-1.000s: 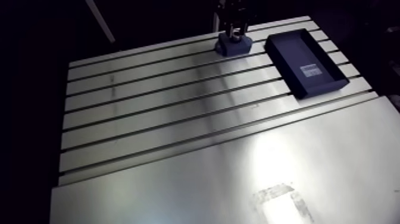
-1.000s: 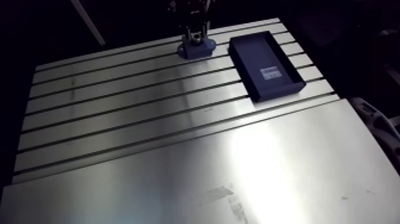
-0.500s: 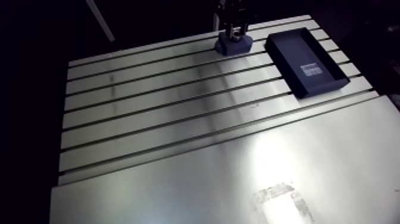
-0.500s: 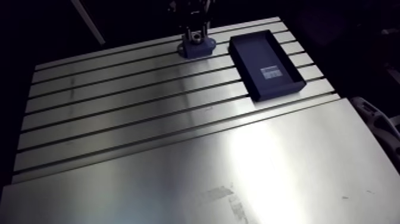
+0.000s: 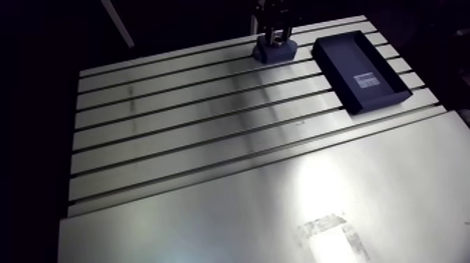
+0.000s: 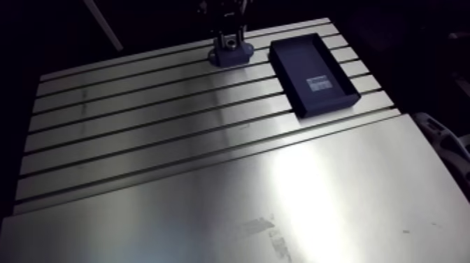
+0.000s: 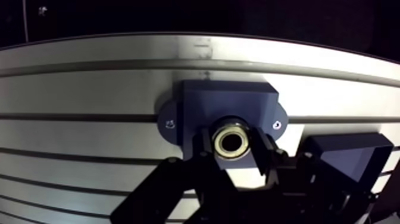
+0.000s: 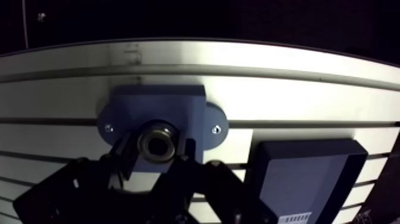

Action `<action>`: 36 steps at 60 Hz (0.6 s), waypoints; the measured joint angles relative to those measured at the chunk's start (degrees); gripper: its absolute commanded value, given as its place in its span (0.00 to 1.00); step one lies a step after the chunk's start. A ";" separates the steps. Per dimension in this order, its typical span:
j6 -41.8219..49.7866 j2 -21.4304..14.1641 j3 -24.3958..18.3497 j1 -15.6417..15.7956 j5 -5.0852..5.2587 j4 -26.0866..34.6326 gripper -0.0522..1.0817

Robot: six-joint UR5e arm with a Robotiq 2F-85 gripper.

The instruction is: Pick up the bearing and press it into the housing until flush.

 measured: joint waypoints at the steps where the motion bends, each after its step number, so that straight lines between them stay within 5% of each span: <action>1: 0.00 0.00 0.00 0.00 0.00 0.01 0.64; 36: 0.11 0.07 -0.12 0.08 0.00 -0.07 0.64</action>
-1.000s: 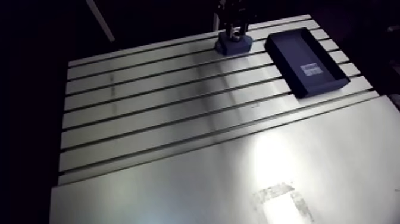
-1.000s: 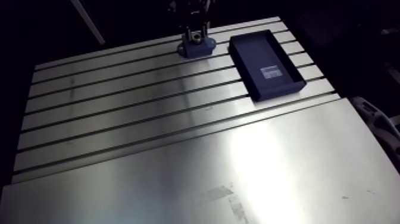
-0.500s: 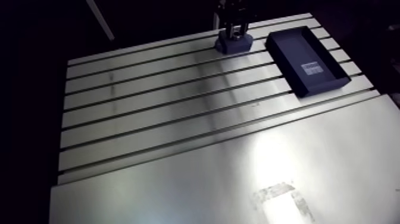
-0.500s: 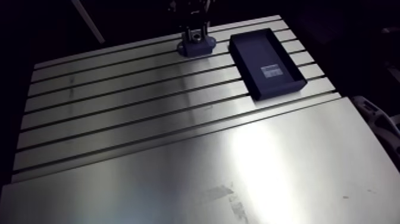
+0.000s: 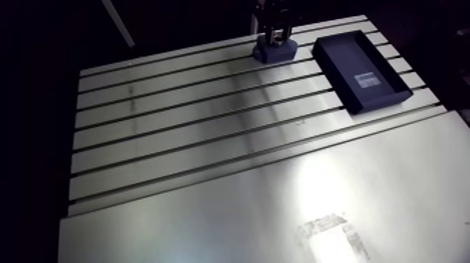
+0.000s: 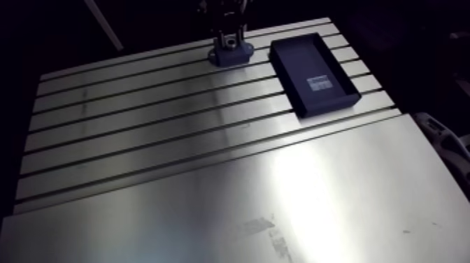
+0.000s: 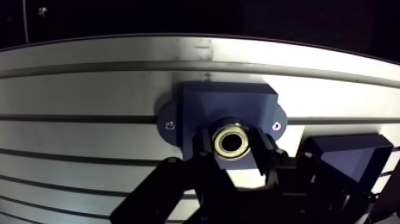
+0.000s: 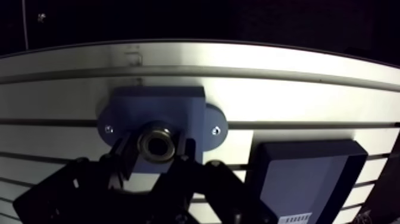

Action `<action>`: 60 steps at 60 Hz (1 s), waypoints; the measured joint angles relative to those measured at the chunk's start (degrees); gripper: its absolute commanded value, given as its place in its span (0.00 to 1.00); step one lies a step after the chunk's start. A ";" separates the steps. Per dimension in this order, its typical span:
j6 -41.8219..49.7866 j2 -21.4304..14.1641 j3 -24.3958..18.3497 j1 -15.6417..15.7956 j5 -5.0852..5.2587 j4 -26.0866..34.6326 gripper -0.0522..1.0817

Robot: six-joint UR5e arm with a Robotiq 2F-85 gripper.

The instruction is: Pick up the bearing and press it into the housing until flush.

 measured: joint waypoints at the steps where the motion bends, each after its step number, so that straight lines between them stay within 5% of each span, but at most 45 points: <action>1: 0.00 0.00 -0.01 0.00 0.00 0.00 0.64; 55: 0.02 -0.06 0.21 0.32 -0.02 -0.06 0.63; 56: 0.01 -0.07 0.23 0.32 -0.03 -0.06 0.54; 57: 0.00 -0.07 0.24 0.32 -0.03 -0.07 0.32; 58: -0.01 -0.08 0.26 0.32 -0.04 -0.08 0.32; 59: -0.02 -0.08 0.28 0.33 -0.05 -0.09 0.10; 60: -0.03 -0.10 0.31 0.33 -0.05 -0.10 0.10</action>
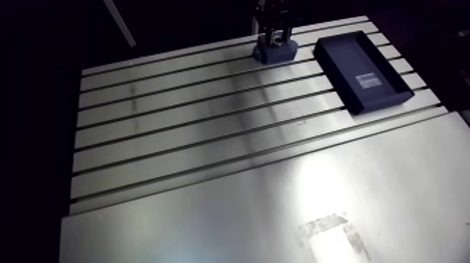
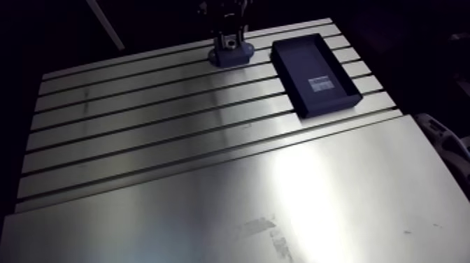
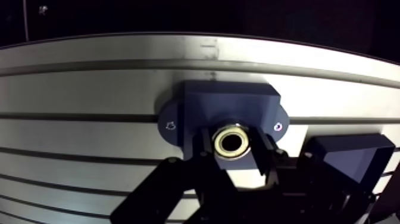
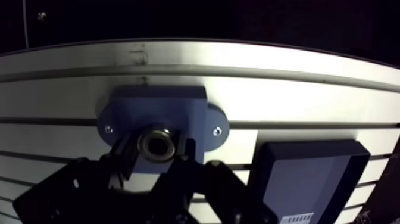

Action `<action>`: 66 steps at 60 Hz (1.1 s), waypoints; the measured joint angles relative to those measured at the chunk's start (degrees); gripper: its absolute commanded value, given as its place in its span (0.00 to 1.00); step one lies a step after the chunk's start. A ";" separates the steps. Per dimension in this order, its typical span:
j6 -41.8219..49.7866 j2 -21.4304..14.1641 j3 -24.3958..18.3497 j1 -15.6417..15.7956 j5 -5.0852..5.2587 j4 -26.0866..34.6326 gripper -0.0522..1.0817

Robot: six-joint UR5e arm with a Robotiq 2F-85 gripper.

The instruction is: Pick up the bearing and press it into the housing until flush.

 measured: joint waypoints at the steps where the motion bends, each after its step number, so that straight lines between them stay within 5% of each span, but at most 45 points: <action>1: -0.02 -0.02 0.02 0.00 0.00 -0.01 0.06; 34: -0.11 -1.92 0.61 0.06 0.04 0.13 0.07; 40: 0.08 -2.79 0.35 0.08 0.10 0.47 0.29; 41: 0.12 -2.93 0.29 0.08 0.11 0.60 0.41; 42: 0.16 -3.06 0.22 0.08 0.12 0.73 0.41; 43: 0.22 -3.20 0.14 0.08 0.14 0.90 0.56; 44: 0.28 -3.32 0.06 0.08 0.16 1.07 0.56; 45: 0.34 -3.43 -0.03 0.08 0.17 1.26 0.78; 50: 0.88 -3.89 -0.54 0.03 0.28 2.31 0.98; 66: 2.52 -4.12 -1.98 -0.45 0.41 5.27 1.00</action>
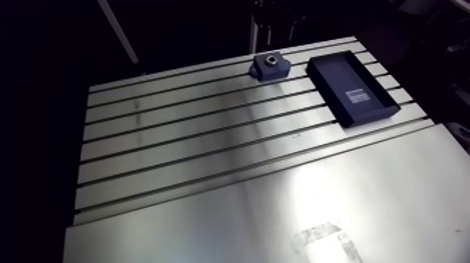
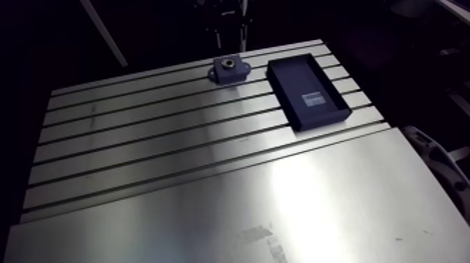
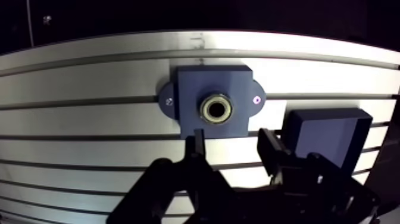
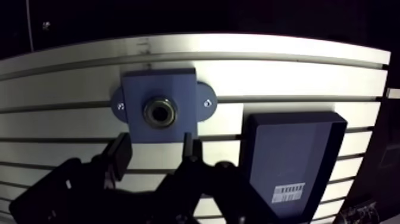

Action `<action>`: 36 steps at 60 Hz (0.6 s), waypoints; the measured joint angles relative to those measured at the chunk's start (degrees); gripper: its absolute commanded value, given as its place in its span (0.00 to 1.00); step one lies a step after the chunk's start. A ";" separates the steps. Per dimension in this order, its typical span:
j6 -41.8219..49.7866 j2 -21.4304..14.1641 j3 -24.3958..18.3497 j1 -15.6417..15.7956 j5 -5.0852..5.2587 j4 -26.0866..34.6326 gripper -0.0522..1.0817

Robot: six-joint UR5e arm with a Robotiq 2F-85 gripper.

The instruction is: Pick up the bearing and press it into the housing until flush.

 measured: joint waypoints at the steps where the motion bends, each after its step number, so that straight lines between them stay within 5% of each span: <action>1: 0.02 0.01 -0.04 -0.02 0.00 0.11 1.00; 36: -0.19 0.99 -0.61 0.00 0.11 1.16 1.00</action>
